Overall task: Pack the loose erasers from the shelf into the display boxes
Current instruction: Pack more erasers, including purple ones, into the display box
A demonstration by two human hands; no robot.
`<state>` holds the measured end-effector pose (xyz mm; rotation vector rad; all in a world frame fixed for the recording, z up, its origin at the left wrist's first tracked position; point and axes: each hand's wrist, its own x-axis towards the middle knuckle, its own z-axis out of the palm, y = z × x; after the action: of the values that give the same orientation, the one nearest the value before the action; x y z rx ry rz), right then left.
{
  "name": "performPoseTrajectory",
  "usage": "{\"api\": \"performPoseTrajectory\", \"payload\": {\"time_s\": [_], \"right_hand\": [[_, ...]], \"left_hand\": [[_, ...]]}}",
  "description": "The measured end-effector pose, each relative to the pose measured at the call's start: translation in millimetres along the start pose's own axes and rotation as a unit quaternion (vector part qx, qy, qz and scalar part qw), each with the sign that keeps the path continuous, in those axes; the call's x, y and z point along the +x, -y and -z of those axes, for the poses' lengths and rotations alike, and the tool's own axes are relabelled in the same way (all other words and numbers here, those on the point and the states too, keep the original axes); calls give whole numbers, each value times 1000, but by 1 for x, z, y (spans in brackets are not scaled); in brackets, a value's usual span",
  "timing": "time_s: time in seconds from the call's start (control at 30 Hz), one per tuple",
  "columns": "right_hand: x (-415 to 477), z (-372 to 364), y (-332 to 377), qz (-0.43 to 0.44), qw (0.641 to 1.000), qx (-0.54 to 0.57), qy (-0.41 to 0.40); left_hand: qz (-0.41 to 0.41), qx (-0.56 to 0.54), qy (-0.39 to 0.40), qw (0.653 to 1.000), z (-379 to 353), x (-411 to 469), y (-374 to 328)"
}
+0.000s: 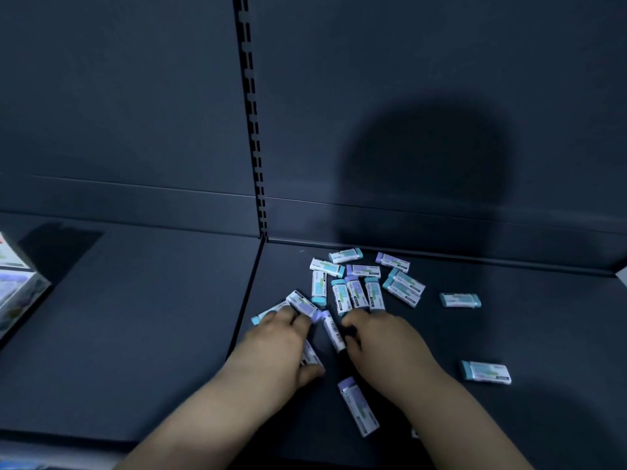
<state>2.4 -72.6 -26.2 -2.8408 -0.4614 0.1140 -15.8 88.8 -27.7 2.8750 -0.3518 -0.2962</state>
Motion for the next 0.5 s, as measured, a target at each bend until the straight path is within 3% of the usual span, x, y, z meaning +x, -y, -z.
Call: {"api": "performPoseTrajectory", "payload": {"time_s": [0.17, 0.5], "right_hand": [[1, 1, -2, 15, 1000, -10, -15], [7, -5, -7, 12, 998, 53, -22]], "left_hand": [[-39, -32, 0, 999, 3, 2, 3], [-12, -22, 13, 1000, -1, 4, 2]]}}
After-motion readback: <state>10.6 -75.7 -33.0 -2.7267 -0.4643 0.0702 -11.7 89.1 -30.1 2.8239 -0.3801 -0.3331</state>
